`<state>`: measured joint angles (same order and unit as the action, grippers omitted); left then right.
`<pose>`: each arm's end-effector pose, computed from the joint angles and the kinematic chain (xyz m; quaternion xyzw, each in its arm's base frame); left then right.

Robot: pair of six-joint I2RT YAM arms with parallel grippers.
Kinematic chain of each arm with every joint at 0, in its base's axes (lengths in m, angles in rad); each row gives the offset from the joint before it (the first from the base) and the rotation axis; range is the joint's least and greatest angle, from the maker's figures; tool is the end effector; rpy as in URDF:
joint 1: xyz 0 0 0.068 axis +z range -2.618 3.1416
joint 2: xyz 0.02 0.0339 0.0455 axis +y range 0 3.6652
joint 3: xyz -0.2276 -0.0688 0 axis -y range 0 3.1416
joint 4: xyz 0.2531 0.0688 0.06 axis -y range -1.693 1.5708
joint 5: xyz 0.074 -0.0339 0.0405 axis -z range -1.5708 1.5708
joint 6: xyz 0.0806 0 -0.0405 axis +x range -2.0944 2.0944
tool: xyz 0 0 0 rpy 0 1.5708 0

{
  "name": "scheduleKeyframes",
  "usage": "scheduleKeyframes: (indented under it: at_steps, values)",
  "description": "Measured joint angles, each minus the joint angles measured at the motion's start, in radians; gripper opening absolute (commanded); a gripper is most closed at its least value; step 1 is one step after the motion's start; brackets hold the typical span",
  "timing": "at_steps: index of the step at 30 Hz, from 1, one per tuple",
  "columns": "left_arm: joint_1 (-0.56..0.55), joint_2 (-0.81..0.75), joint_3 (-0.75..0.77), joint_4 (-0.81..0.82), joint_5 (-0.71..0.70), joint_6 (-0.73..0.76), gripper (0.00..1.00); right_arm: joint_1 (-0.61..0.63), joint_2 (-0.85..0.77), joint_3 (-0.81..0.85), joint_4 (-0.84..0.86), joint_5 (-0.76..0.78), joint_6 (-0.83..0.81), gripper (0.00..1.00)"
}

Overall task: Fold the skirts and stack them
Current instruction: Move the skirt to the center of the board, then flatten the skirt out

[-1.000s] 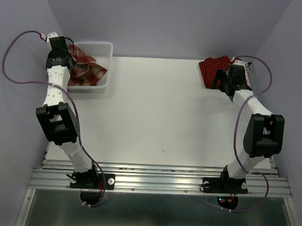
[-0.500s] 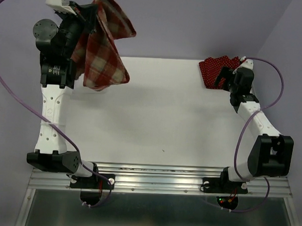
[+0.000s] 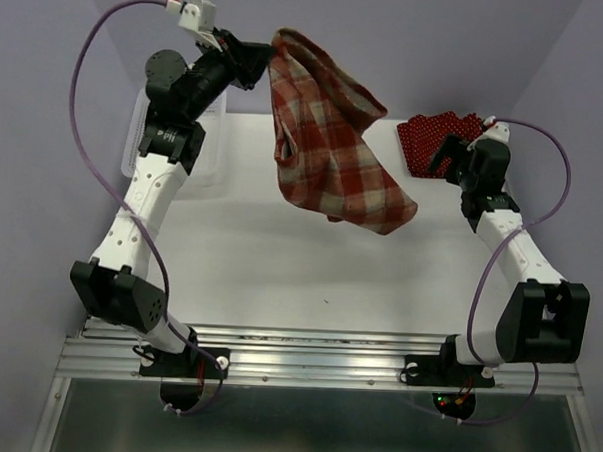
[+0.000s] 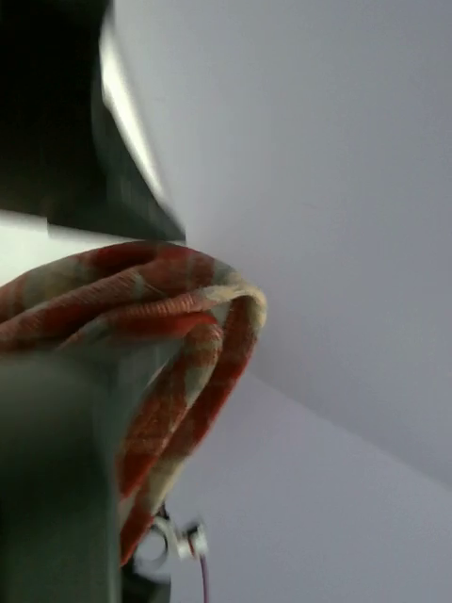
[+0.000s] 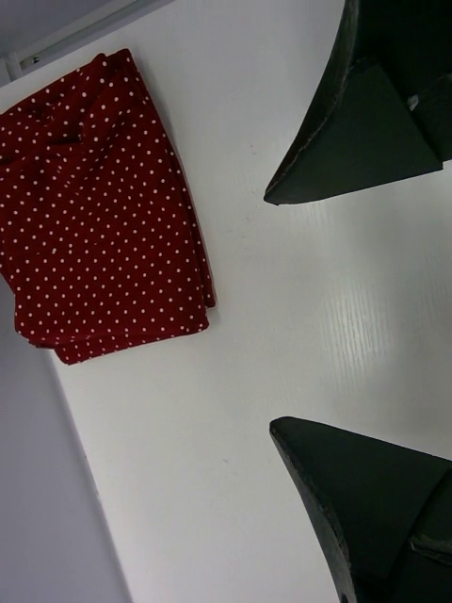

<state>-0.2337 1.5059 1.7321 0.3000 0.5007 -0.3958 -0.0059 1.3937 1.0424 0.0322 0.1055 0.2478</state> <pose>0.3447 -0.1218 0.5285 0.1749 0.4991 -0.3775 0.7601 0.3845 -0.0108 0.2584 0.1330 0.7989 0.0282 0.5859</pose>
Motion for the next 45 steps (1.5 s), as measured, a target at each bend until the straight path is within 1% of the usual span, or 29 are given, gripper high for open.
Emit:
scheduleKeyframes:
  at_steps: [1, 2, 5, 6, 8, 10, 11, 15, 17, 20, 22, 25, 27, 28, 30, 33, 37, 39, 41, 42, 43, 44, 45]
  values:
    - [0.0, 0.023, -0.032, -0.027, -0.028, 0.005, 0.98, 0.0, -0.006, 0.0, -0.008, 0.005, -0.003, 1.0]
    - [0.0, 0.047, -0.05, -0.055, -0.059, 0.004, 0.99, 0.0, -0.01, 0.0, -0.016, 0.01, -0.007, 1.0]
    - [0.004, 0.208, -0.1, -0.195, -0.169, 0.004, 0.99, 0.0, -0.013, 0.002, -0.063, 0.019, -0.013, 1.0]
    - [0.006, 0.238, -0.114, -0.225, -0.192, 0.004, 0.99, 0.0, -0.009, 0.005, -0.093, 0.018, -0.014, 1.0]
    - [0.006, 0.303, -0.178, -0.295, -0.223, 0.003, 0.99, 0.002, -0.003, 0.008, -0.125, 0.018, -0.015, 1.0]
    - [0.009, 0.325, -0.281, -0.357, -0.257, -0.005, 0.99, 0.009, 0.006, 0.01, -0.157, 0.018, -0.015, 1.0]
    - [0.011, 0.315, -0.347, -0.384, -0.277, -0.012, 0.99, 0.017, 0.008, 0.01, -0.173, 0.019, -0.011, 1.0]
    - [0.009, 0.217, -0.476, -0.426, -0.346, -0.035, 0.99, 0.08, 0.009, 0.01, -0.239, 0.027, 0.024, 1.0]
    - [0.004, 0.129, -0.529, -0.43, -0.386, -0.048, 0.99, 0.109, 0.007, 0.0, -0.264, 0.029, 0.066, 1.0]
    - [-0.024, -0.05, -0.627, -0.423, -0.463, -0.08, 0.99, 0.142, -0.021, -0.061, -0.296, 0.027, 0.118, 1.0]
    - [-0.05, -0.159, -0.708, -0.413, -0.497, -0.109, 0.99, 0.145, -0.084, -0.135, -0.363, 0.026, 0.145, 1.0]
    - [-0.08, -0.319, -0.874, -0.442, -0.539, -0.166, 0.99, 0.144, -0.187, -0.208, -0.425, -0.006, 0.158, 1.0]
    - [-0.083, -0.377, -0.979, -0.473, -0.566, -0.199, 0.99, 0.146, -0.304, -0.271, -0.451, -0.077, 0.17, 1.0]
    - [-0.083, -0.385, -1.006, -0.478, -0.573, -0.208, 0.99, 0.147, -0.332, -0.287, -0.451, -0.094, 0.174, 1.0]
    - [-0.08, -0.384, -1.069, -0.5, -0.589, -0.228, 0.99, 0.154, -0.412, -0.35, -0.45, -0.176, 0.183, 1.0]
    - [-0.079, -0.322, -1.088, -0.504, -0.6, -0.25, 0.99, 0.172, -0.436, -0.42, -0.43, -0.252, 0.189, 1.0]
    - [-0.079, -0.218, -1.068, -0.454, -0.607, -0.263, 0.99, 0.206, -0.383, -0.478, -0.407, -0.323, 0.186, 0.99]
    - [-0.079, -0.167, -1.06, -0.422, -0.607, -0.264, 0.99, 0.221, -0.346, -0.487, -0.382, -0.34, 0.188, 0.97]
    - [-0.079, -0.136, -1.059, -0.397, -0.606, -0.264, 0.98, 0.246, -0.28, -0.49, -0.311, -0.346, 0.198, 0.94]
    - [-0.079, -0.122, -1.059, -0.388, -0.606, -0.263, 0.98, 0.253, -0.264, -0.49, -0.293, -0.346, 0.2, 0.92]
    - [-0.079, -0.106, -1.059, -0.378, -0.605, -0.263, 0.91, 0.267, -0.229, -0.492, -0.251, -0.349, 0.203, 0.87]
    - [-0.079, -0.09, -1.059, -0.362, -0.604, -0.263, 0.84, 0.276, -0.198, -0.499, -0.209, -0.347, 0.203, 0.73]
    - [-0.079, -0.081, -1.059, -0.343, -0.603, -0.263, 0.61, 0.282, -0.175, -0.504, -0.174, -0.339, 0.206, 0.64]
